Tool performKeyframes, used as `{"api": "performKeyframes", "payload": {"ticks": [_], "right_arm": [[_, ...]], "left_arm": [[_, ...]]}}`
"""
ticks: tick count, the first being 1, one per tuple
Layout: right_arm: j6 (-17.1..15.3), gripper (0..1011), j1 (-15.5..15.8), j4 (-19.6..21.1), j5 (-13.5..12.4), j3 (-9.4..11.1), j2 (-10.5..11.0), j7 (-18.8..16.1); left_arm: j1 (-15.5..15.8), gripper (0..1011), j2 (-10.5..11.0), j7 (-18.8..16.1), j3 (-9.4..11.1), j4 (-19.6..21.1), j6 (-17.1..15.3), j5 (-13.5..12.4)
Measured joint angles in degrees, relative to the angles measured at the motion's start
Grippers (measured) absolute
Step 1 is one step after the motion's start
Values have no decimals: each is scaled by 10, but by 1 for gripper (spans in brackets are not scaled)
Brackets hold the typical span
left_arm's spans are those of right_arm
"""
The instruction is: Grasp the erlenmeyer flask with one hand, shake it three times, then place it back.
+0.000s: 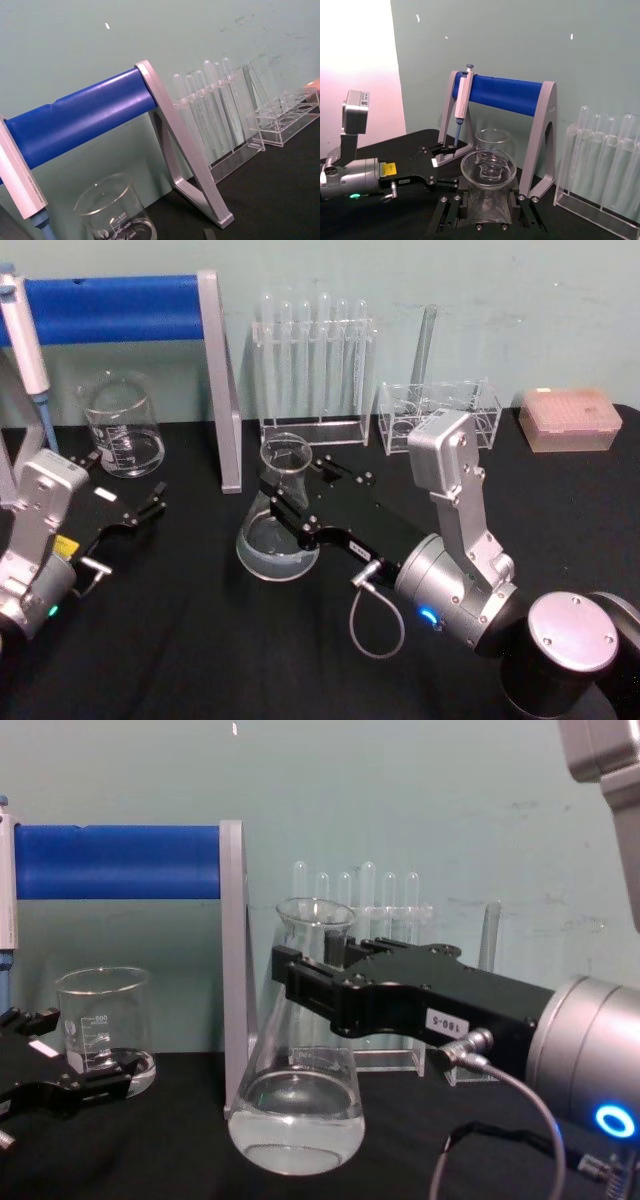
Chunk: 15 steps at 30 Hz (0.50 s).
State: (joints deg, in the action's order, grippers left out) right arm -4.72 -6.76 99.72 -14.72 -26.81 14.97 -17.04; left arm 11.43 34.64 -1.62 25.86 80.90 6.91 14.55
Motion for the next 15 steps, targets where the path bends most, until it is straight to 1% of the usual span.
{"api": "performKeyframes", "payload": {"ticks": [1,7,8,10,11,14,15], "right_arm": [[0,453,0,-1,1,1,-1,0],[7,456,14,1,14,26,-9,30],[8,453,20,3,19,36,-10,41],[8,453,25,7,23,46,-10,51],[8,453,33,12,28,58,-11,63],[5,453,44,20,33,75,-10,79],[3,456,51,25,37,86,-11,90]], "left_arm": [[0,1001,0,0,0,0,0,0],[0,1001,0,0,0,0,0,0],[0,1001,0,0,0,0,0,0],[0,1001,0,0,0,0,0,0],[0,1001,0,0,0,0,0,0],[0,1001,0,0,0,0,0,0],[0,1001,0,0,0,0,0,0]]}}
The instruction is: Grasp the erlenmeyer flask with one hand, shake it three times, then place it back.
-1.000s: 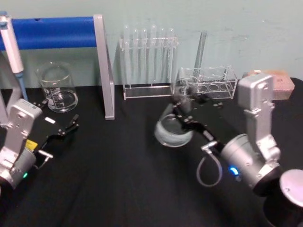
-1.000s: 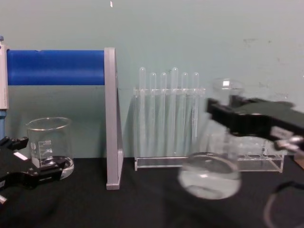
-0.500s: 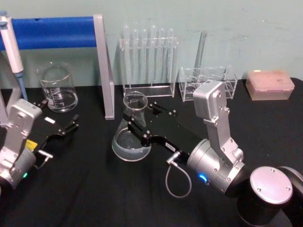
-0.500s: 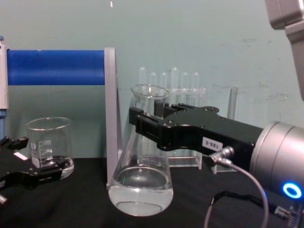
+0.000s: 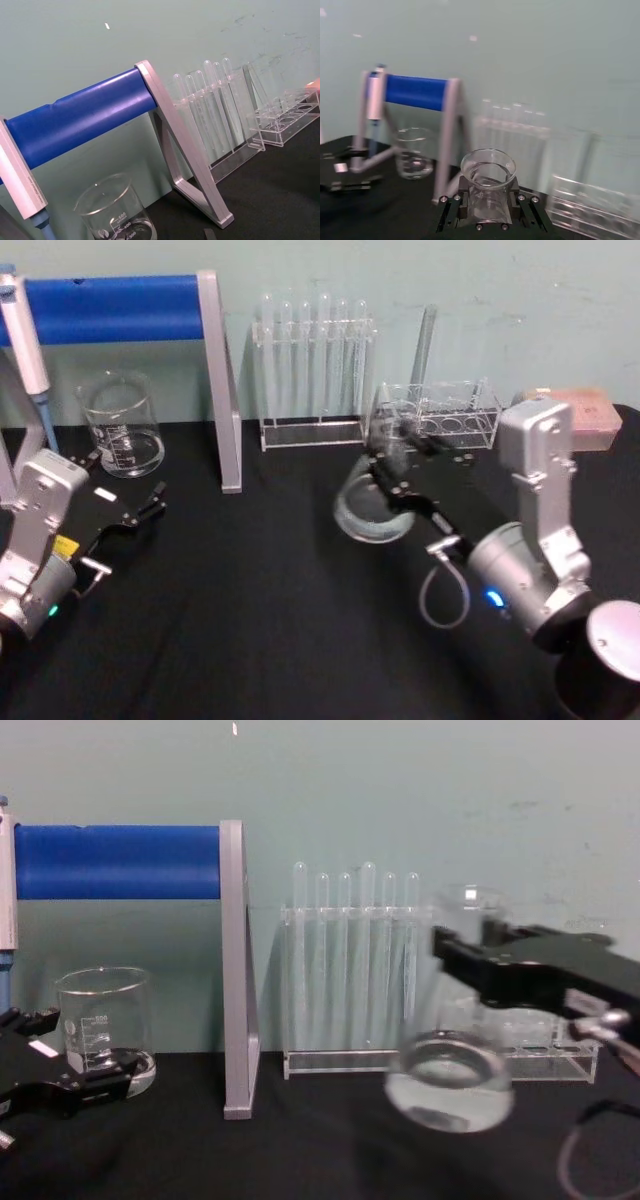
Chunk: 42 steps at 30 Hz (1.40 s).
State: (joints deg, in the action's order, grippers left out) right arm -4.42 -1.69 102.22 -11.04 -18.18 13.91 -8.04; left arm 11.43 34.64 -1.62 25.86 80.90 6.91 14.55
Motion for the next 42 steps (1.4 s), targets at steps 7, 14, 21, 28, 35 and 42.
{"api": "performKeyframes", "payload": {"ticks": [7,14,21,28,35,42], "right_arm": [[-9,456,30,21,15,46,-4,41],[-14,453,47,32,26,72,-13,58],[-19,453,36,27,30,61,-21,33],[-24,453,14,10,30,26,-32,-15],[-22,453,-21,-20,17,-22,-40,-71],[-17,453,-41,-38,4,-49,-41,-93]], "left_arm": [[0,1001,0,0,0,0,0,0],[0,1001,0,0,0,0,0,0],[0,1001,0,0,0,0,0,0],[0,1001,0,0,0,0,0,0],[0,1001,0,0,0,0,0,0],[0,1001,0,0,0,0,0,0]]}}
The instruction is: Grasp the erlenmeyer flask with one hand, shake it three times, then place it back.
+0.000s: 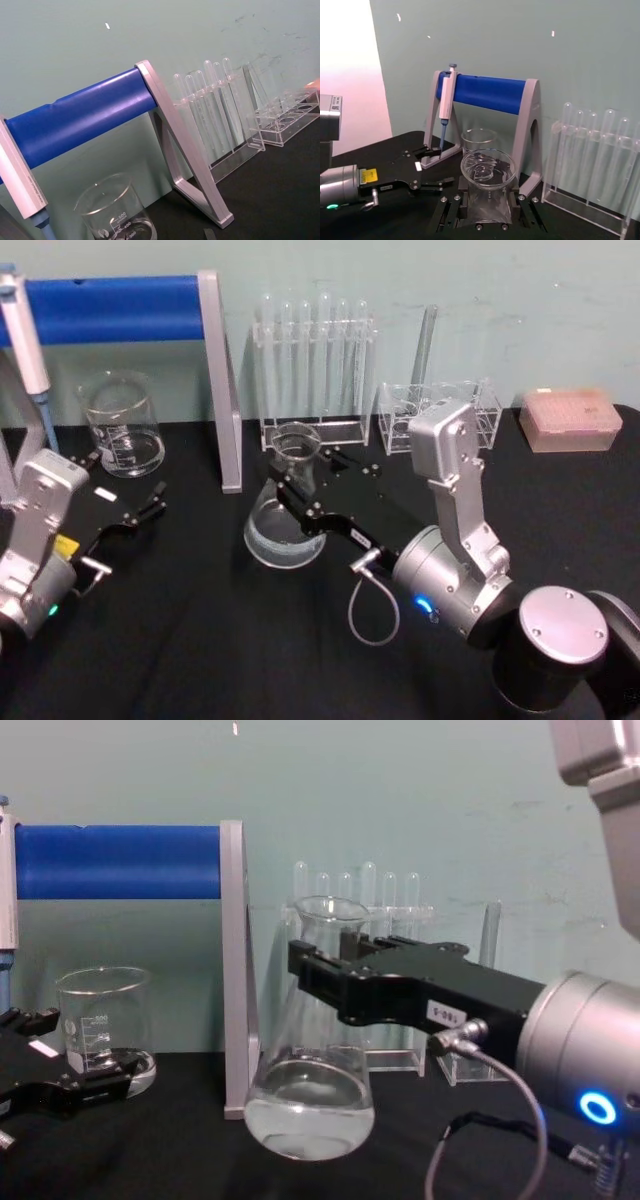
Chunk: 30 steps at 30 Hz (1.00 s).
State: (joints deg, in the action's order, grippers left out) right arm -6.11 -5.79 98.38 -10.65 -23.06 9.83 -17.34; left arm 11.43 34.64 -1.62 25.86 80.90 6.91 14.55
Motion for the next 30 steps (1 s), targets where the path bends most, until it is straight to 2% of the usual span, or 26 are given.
{"api": "performKeyframes", "payload": {"ticks": [4,11,17,26,27,30], "right_arm": [[3,453,-3,-2,-6,-3,1,1],[13,453,10,9,-11,12,8,22],[15,453,37,32,-6,44,14,59],[14,453,96,78,11,115,18,111],[14,456,96,78,11,115,18,111],[14,453,118,93,15,135,18,123]], "left_arm": [[0,1001,0,0,0,0,0,0],[0,1001,0,0,0,0,0,0],[0,1001,0,0,0,0,0,0],[0,1000,0,0,0,0,0,0],[0,1000,0,0,0,0,0,0],[0,1001,0,0,0,0,0,0]]}}
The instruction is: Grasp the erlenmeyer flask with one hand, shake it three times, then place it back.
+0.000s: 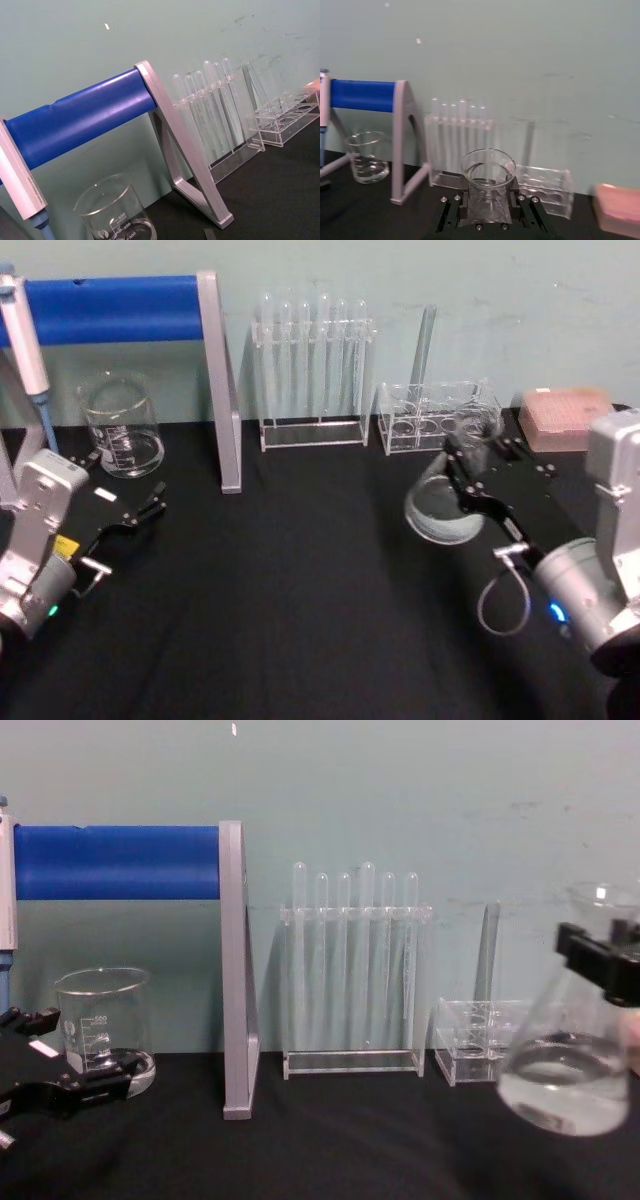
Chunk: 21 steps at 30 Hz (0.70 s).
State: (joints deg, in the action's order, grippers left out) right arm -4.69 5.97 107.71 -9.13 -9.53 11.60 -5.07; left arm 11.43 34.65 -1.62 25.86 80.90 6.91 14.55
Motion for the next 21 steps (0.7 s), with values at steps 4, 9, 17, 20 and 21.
{"api": "performKeyframes", "payload": {"ticks": [4,9,17,20,21], "right_arm": [[0,456,15,11,3,14,-2,5],[0,453,21,16,6,21,-5,1],[-3,456,0,-1,6,-10,-6,-45],[-4,453,-21,-16,2,-42,-4,-76],[-4,453,-26,-19,1,-49,-4,-82]], "left_arm": [[0,1001,0,0,0,0,0,0],[0,1001,0,0,0,0,0,0],[0,1001,0,0,0,0,0,0],[0,1001,0,0,0,0,0,0],[0,1001,0,0,0,0,0,0]]}}
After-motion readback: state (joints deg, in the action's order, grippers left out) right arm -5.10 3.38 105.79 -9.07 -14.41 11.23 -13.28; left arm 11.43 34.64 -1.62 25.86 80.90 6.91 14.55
